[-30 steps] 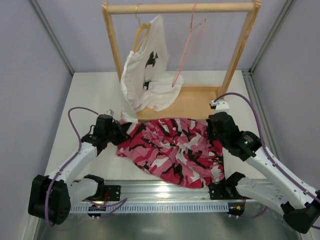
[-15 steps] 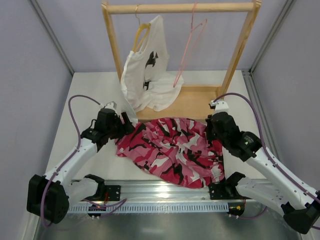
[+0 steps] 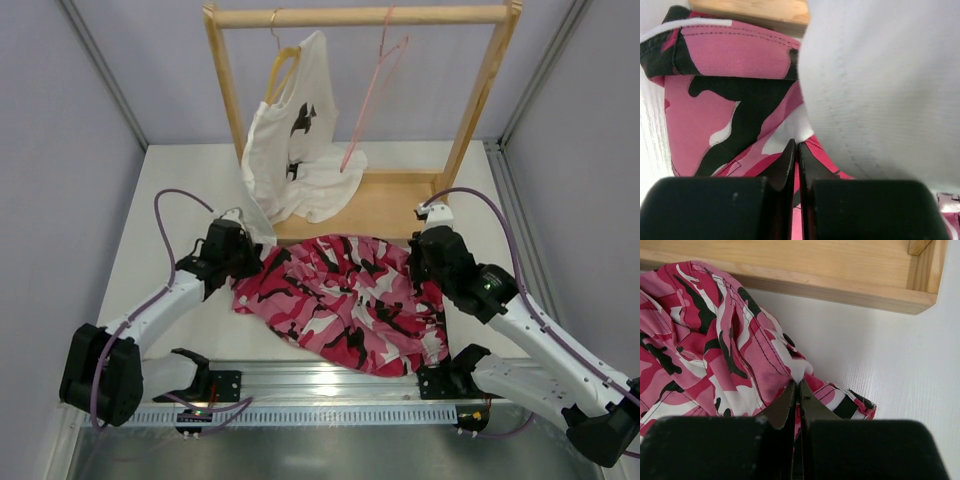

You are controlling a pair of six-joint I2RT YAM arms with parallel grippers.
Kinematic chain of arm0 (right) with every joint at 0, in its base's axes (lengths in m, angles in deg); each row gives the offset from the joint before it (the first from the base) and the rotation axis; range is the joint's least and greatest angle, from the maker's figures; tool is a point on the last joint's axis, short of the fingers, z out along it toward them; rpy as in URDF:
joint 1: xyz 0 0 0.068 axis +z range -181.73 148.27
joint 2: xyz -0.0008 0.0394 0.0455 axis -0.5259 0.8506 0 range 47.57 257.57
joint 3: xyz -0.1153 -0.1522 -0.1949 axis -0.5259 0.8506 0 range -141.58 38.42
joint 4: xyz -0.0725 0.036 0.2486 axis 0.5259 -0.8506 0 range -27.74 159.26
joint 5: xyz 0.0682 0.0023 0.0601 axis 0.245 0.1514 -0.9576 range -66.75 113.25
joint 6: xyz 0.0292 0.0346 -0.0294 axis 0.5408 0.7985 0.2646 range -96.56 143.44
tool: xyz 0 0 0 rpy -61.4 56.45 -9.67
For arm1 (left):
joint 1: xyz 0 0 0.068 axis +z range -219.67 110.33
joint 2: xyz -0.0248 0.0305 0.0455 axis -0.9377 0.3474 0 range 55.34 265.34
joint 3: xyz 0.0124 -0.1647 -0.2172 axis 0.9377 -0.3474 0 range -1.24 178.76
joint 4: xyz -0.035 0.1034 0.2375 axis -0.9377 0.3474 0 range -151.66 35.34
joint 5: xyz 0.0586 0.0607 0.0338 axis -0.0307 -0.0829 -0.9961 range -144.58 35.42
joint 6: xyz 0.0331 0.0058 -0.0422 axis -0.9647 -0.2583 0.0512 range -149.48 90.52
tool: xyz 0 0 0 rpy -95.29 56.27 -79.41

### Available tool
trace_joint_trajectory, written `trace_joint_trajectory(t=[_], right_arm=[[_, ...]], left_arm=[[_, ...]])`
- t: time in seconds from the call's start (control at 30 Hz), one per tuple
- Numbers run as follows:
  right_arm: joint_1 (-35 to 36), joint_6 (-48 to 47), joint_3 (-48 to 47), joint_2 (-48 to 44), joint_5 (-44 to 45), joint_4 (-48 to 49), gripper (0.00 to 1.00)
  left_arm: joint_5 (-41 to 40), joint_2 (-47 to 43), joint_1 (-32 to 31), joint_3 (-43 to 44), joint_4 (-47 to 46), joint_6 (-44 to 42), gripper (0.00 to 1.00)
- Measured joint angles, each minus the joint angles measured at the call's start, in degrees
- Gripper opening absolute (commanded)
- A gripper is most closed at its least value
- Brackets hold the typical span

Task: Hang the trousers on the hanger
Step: Fold the trousers

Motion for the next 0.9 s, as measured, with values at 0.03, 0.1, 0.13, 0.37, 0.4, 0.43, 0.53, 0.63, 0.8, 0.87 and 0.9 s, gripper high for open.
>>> trace_joint_trajectory(t=[0.03, 0.1, 0.13, 0.37, 0.4, 0.43, 0.53, 0.63, 0.8, 0.87, 0.9], right_arm=[[0.0, 0.0, 0.2, 0.0, 0.0, 0.3, 0.04], [0.0, 0.0, 0.3, 0.1, 0.0, 0.9, 0.04], [0.0, 0.0, 0.3, 0.2, 0.0, 1.3, 0.04], [0.0, -0.9, 0.3, 4.2, 1.7, 2.6, 0.04], [0.0, -1.1, 0.3, 4.5, 1.9, 2.6, 0.04], [0.0, -1.2, 0.3, 4.6, 2.1, 2.7, 0.04], [0.0, -1.2, 0.2, 4.8, 3.2, 2.9, 0.04], [0.0, -0.8, 0.0, 5.6, 4.3, 3.0, 0.04], [-0.2, 0.6, -0.1, 7.1, 6.4, 2.9, 0.04], [-0.4, 1.1, -0.1, 7.2, 7.0, 2.9, 0.04], [-0.5, 1.3, -0.2, 7.1, 7.2, 2.9, 0.04]], left_arm=[[0.1, 0.0, 0.0, 0.2, 0.3, 0.0, 0.00], [0.1, -0.3, -0.6, 1.4, 2.6, 0.2, 0.00], [-0.2, -0.8, -1.2, 2.4, 4.2, 0.2, 0.00], [-4.2, -12.8, -15.4, 9.8, 13.6, 1.5, 0.00], [-3.7, -14.2, -17.6, 9.2, 13.2, 2.4, 0.00], [-3.3, -15.2, -19.5, 7.9, 12.4, 3.6, 0.00], [-2.4, -16.0, -25.7, 1.1, 8.4, 7.4, 0.00], [-0.5, -12.9, -32.9, -6.6, 2.1, 11.0, 0.00], [5.2, -4.5, -40.1, -10.6, -4.9, 13.8, 0.07], [7.4, -1.7, -40.9, -8.9, -5.7, 13.9, 0.20], [8.1, -0.7, -41.0, -7.7, -5.7, 13.7, 0.38]])
